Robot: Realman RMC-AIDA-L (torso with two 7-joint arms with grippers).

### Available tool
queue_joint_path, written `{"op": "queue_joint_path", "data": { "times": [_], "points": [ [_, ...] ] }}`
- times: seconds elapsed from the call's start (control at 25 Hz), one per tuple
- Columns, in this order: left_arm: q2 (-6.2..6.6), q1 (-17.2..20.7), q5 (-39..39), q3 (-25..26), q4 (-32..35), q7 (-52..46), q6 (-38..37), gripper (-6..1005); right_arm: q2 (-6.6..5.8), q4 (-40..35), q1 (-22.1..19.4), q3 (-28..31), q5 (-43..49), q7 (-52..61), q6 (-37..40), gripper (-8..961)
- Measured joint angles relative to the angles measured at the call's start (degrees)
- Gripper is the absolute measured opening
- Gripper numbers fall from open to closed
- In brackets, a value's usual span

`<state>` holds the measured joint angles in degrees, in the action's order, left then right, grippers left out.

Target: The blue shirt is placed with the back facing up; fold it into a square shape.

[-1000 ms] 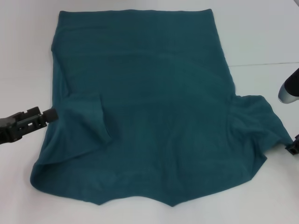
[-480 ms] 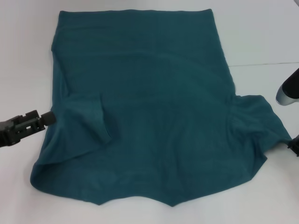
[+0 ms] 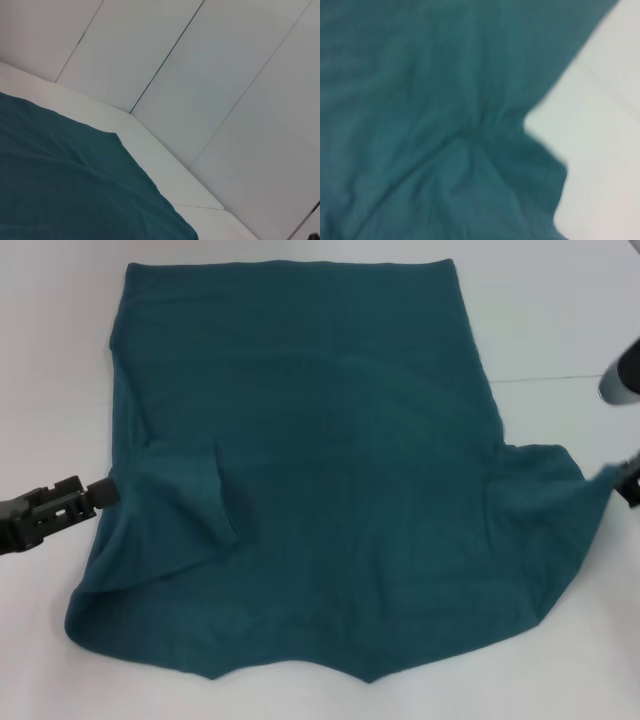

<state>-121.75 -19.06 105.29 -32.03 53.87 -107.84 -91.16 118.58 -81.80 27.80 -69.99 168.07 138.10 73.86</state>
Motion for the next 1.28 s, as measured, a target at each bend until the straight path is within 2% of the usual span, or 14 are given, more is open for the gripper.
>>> {"op": "queue_joint_path", "data": {
  "times": [0.12, 0.2, 0.24, 0.48, 0.8, 1.16, 1.28],
  "points": [
    [0.01, 0.07, 0.00, 0.03, 0.00, 0.00, 0.00, 887, 0.60, -3.68, 0.02, -1.37, 0.07, -1.31, 0.57, 1],
    [-0.03, 0.21, 0.00, 0.13, -0.16, 0.00, -0.04, 887, 0.82, -5.67, 0.39, -4.53, 0.08, -2.65, 0.69, 1],
    [-0.04, 0.25, 0.00, 0.14, -0.30, 0.00, -0.10, 887, 0.82, -5.67, 0.39, -4.53, 0.08, -2.65, 0.69, 1],
    [0.00, 0.53, -0.01, 0.21, -0.58, -0.57, -0.21, 887, 1.13, -7.84, 1.22, -14.04, 0.11, -5.18, 0.51, 2],
    [0.02, 1.25, -0.06, 0.21, -0.62, -1.26, -0.21, 888, 1.54, -8.23, 2.29, -23.41, 0.15, -9.28, 0.72, 1],
    [-0.03, 1.91, -0.05, 0.21, -0.62, -1.01, 0.12, 888, 1.72, -6.76, 3.07, -29.44, 0.07, -11.16, 2.98, 2],
    [-0.05, 2.08, -0.05, 0.21, -0.62, -0.85, 0.18, 888, 1.85, -5.80, 3.91, -29.94, -0.01, -10.55, 4.34, 33]
  ]
}}
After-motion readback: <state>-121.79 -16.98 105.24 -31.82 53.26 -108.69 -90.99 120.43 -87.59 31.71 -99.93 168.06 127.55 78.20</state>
